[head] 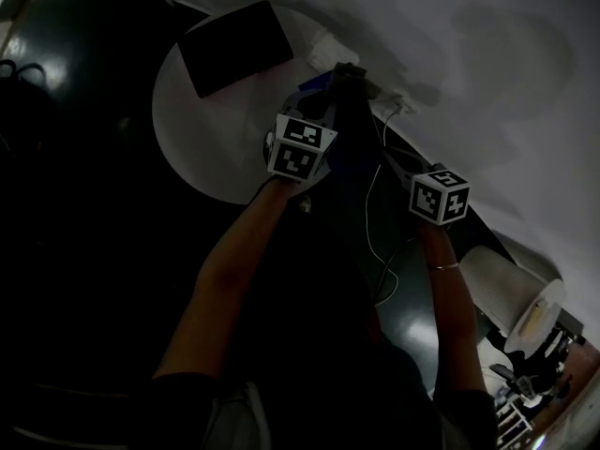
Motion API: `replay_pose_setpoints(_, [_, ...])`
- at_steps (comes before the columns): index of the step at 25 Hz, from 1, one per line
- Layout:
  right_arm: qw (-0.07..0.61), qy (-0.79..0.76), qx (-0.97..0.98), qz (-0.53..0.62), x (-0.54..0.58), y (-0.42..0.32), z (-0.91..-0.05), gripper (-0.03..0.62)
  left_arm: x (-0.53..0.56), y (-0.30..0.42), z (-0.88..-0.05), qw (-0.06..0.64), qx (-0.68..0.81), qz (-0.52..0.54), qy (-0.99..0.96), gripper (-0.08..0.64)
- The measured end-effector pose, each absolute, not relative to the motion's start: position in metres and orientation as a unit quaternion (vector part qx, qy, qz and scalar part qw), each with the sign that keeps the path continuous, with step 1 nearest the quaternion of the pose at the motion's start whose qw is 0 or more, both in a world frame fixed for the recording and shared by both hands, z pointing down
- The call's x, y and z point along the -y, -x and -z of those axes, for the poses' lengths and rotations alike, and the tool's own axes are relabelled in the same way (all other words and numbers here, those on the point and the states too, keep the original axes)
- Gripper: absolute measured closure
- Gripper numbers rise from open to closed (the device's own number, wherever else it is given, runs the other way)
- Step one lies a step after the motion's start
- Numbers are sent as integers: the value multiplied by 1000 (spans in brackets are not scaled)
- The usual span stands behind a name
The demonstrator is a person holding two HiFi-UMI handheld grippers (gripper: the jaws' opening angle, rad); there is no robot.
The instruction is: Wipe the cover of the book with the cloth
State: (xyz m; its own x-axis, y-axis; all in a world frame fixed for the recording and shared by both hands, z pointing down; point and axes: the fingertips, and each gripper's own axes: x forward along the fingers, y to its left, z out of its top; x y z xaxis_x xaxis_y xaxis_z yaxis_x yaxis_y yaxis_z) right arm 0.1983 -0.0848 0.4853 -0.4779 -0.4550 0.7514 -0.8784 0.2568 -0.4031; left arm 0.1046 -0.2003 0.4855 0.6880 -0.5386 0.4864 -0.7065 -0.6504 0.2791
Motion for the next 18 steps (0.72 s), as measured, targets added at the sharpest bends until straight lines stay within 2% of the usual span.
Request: replay_pose_setpoints(18, [256, -450, 738, -433, 85, -199, -491, 561, 221, -79, -565, 277, 365, -271, -846, 526])
